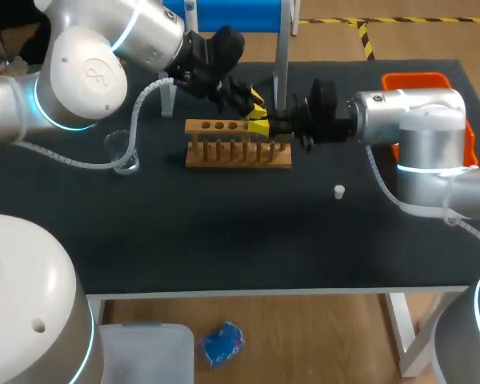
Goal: Invert the test tube, pick up the pipette, mount the tip to pipette, aspirate from beaker and dispense into the tube, eject the tip, return the pipette, and cap with the stopper.
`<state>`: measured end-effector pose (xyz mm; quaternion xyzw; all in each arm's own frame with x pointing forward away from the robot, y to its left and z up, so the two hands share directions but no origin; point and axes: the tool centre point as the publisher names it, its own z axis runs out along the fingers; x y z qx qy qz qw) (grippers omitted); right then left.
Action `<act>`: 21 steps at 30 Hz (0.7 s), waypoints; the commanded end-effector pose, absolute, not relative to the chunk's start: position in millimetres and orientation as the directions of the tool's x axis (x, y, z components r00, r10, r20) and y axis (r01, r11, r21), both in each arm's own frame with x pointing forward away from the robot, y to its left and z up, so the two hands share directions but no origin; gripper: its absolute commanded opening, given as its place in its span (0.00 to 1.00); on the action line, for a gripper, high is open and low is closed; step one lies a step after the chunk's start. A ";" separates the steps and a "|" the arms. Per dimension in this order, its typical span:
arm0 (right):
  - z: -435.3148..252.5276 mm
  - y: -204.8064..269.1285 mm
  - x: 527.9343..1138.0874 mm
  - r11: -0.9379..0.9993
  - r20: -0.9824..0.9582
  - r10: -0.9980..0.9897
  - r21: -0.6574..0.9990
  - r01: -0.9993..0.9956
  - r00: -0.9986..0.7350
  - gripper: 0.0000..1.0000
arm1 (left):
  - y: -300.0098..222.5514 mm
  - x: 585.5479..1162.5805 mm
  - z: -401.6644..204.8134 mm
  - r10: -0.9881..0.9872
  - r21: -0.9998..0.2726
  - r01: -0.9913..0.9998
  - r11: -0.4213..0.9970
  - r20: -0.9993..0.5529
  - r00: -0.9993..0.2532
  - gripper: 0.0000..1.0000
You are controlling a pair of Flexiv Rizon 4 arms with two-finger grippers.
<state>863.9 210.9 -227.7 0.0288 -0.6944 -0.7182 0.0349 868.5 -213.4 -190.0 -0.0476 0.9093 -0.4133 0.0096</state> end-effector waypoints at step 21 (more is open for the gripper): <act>-244.7 88.4 835.7 0.028 -0.003 -0.104 1.000 -0.006 -0.995 0.00 | -211.9 868.0 -190.0 -0.092 -0.754 -0.078 0.653 0.023 -0.995 1.00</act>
